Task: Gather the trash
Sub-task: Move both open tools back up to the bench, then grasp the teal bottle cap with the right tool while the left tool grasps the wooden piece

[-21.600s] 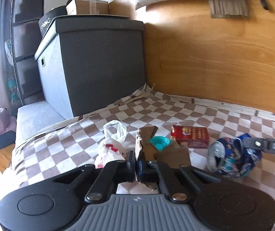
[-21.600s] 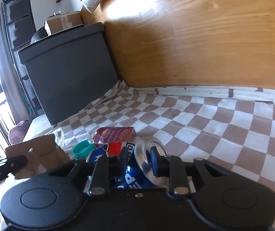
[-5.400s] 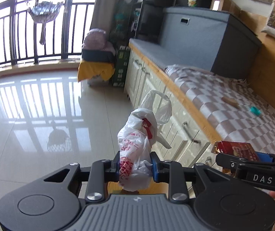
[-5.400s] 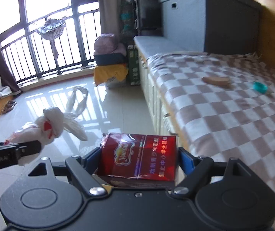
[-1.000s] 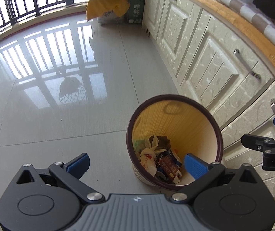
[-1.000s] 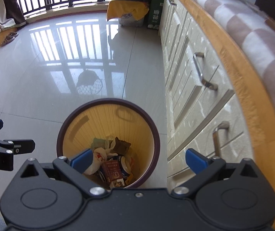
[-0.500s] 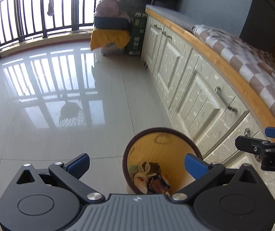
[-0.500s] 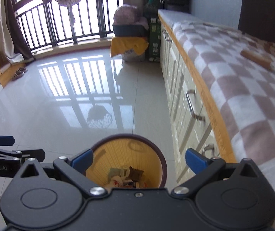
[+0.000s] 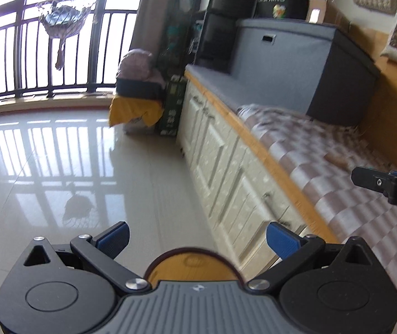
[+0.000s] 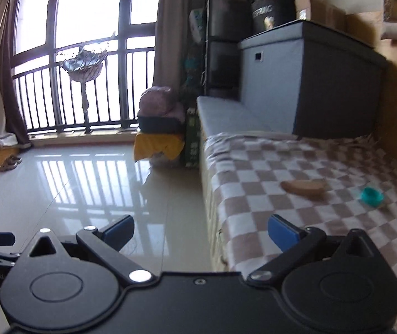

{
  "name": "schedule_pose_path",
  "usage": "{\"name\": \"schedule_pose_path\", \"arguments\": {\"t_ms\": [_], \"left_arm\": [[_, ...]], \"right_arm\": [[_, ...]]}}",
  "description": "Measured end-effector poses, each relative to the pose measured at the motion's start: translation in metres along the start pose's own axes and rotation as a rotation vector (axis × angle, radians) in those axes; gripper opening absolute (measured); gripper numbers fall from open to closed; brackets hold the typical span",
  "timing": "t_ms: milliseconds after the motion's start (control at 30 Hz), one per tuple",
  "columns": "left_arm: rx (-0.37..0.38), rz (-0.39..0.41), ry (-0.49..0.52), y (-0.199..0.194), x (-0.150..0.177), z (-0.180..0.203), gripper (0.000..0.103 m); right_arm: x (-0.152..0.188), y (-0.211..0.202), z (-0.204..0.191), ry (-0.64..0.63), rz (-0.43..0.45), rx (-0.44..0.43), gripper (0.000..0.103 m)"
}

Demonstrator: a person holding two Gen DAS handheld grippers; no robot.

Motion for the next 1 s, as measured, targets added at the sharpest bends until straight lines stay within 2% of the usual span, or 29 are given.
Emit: {"name": "schedule_pose_path", "arguments": {"t_ms": [233,433,667,733,867,1000], "left_arm": [[0.114,0.08,0.033,0.008,-0.014,0.072,0.103],[0.188,0.102,0.126,0.031,-0.013,0.134,0.103],[0.266,0.093,0.213,0.067,-0.009,0.189,0.103],[0.283,0.09,0.249,0.08,-0.008,0.202,0.103],[0.33,0.073,0.313,0.106,-0.007,0.224,0.103],[0.369,0.043,0.329,0.136,-0.013,0.238,0.103]], "right_arm": [[-0.012,-0.02,0.084,0.055,0.112,0.151,0.103],[0.001,-0.011,0.155,0.098,0.123,0.301,0.103],[0.031,0.037,0.229,0.238,0.062,0.415,0.103],[0.039,0.056,0.241,0.245,0.022,0.467,0.103],[0.051,0.094,0.254,0.256,-0.037,0.501,0.101],[0.058,0.126,0.269,0.3,-0.055,0.504,0.093]]}}
Point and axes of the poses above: each gripper's, at about its wrist camera, not at the fingertips, and y roughly the way its jaws point, z to its right, x to its underside, the point moved 4 cm from there along y, roughly the way its jaws point, and after that the axes turned 8 degrees about -y, right-handed, at the moved point
